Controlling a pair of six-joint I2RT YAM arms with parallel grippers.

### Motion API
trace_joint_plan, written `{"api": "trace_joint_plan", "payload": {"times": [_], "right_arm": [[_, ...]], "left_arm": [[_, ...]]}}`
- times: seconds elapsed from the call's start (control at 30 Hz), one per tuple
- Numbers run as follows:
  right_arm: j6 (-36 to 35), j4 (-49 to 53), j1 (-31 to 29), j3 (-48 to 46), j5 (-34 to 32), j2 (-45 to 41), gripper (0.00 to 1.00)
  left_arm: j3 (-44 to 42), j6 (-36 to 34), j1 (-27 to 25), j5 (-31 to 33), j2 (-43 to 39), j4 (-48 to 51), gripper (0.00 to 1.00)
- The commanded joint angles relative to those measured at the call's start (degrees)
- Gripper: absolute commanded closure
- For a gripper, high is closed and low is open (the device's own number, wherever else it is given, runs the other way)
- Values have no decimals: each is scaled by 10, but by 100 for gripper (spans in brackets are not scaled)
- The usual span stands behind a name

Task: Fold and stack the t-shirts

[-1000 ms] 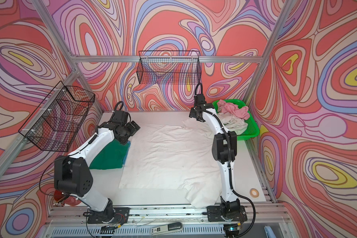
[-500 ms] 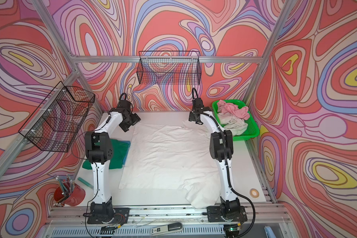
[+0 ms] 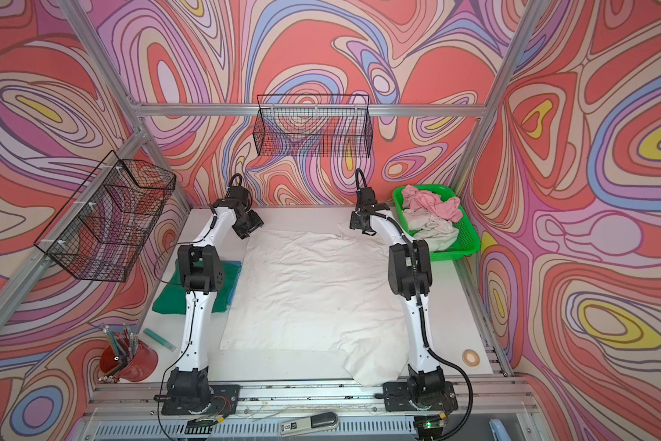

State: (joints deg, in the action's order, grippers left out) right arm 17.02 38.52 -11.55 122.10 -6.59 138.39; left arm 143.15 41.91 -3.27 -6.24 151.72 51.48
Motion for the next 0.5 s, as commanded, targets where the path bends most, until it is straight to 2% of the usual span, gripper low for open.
{"api": "trace_joint_plan", "payload": {"times": [0.0,0.13,0.3,0.47], "right_arm": [[-5,-20,0,-1,9,-26,23],[-4,-25,0,0,12,-28,23],[-1,-30,0,-6,14,-33,23],[4,-37,0,-17,24,-42,23]], "left_arm": [[20,-12,5,-5,19,21,41],[36,-25,5,8,31,20,44],[39,-48,5,24,30,22,29],[18,-105,-4,81,6,13,27]]}}
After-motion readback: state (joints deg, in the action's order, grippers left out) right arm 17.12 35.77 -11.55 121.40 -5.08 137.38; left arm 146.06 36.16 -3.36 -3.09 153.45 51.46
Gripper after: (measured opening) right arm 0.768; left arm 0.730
